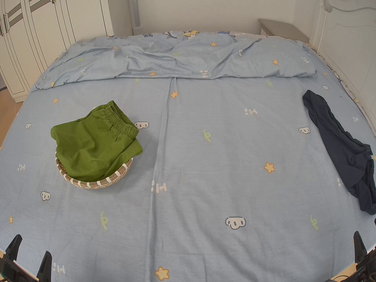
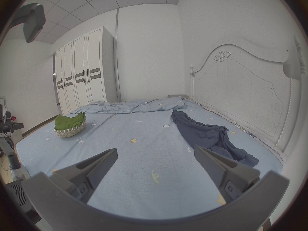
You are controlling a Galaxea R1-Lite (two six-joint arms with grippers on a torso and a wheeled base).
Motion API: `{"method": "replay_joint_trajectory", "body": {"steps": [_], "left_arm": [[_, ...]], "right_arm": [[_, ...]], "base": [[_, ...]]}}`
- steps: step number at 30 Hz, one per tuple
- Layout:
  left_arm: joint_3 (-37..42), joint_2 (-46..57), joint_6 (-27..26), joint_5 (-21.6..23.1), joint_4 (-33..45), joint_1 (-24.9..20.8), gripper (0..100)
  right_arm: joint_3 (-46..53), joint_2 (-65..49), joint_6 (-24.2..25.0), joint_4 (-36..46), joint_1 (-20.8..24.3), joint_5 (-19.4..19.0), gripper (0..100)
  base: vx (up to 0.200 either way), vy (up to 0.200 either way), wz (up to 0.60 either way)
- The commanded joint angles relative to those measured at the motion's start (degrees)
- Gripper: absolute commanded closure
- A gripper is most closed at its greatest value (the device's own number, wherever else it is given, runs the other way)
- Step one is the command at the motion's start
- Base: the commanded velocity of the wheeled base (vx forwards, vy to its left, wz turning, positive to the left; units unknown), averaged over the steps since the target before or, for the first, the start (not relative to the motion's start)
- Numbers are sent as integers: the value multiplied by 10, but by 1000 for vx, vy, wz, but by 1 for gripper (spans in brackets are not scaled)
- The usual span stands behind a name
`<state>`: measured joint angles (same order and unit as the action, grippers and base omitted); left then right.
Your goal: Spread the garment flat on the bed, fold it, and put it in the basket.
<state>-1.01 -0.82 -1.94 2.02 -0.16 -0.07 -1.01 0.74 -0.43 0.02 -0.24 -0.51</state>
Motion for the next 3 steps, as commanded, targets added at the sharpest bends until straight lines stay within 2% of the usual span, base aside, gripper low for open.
{"method": "replay_joint_trajectory", "body": {"steps": [1,3], "left_arm": [[10,-1,-1,0,0,0,0],[10,-1,0,0,0,0,0]], "right_arm": [[10,-7,0,0,-1,0,0],[10,-7,0,0,0,0,0]], "base": [[0,0,0],[0,0,0]]}}
